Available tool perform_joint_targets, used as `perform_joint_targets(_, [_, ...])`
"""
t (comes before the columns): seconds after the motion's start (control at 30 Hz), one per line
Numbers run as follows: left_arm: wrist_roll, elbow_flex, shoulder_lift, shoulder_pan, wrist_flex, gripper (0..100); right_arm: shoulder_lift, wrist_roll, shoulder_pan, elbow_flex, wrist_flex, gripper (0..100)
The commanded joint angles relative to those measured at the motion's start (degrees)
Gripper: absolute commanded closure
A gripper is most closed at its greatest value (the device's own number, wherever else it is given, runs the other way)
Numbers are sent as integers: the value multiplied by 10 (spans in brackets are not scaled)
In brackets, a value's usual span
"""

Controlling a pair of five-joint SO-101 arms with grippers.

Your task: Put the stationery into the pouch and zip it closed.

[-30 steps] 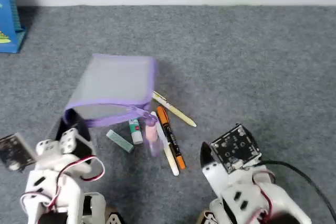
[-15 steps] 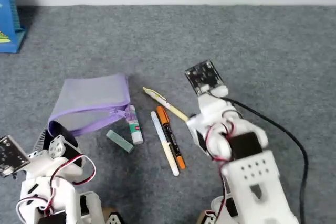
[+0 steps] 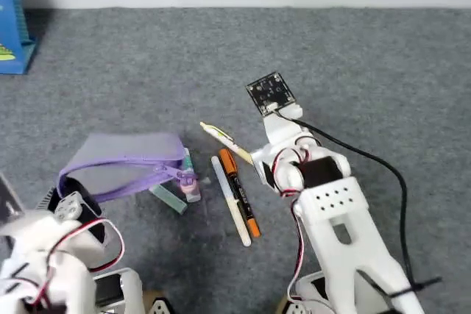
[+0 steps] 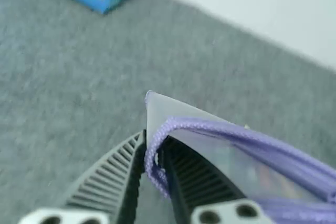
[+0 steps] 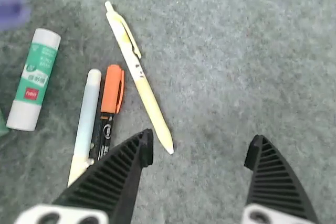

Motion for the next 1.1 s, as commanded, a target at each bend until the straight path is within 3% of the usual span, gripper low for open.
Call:
perform_joint_targets(0.0, [-13, -97, 86, -4, 30, 990, 40, -4, 3, -32, -50, 724])
perform_joint_targets(0.43, [-10, -100, 113, -4, 29, 990, 220, 1, -79, -44, -234, 724])
perform_joint_targets(0.8, [-10, -100, 113, -4, 28, 990, 456, -4, -98, -279, -168, 725])
perform_joint_targets(1.07, [-10, -100, 113, -4, 28, 990, 514, 0, -120, -329, -162, 726])
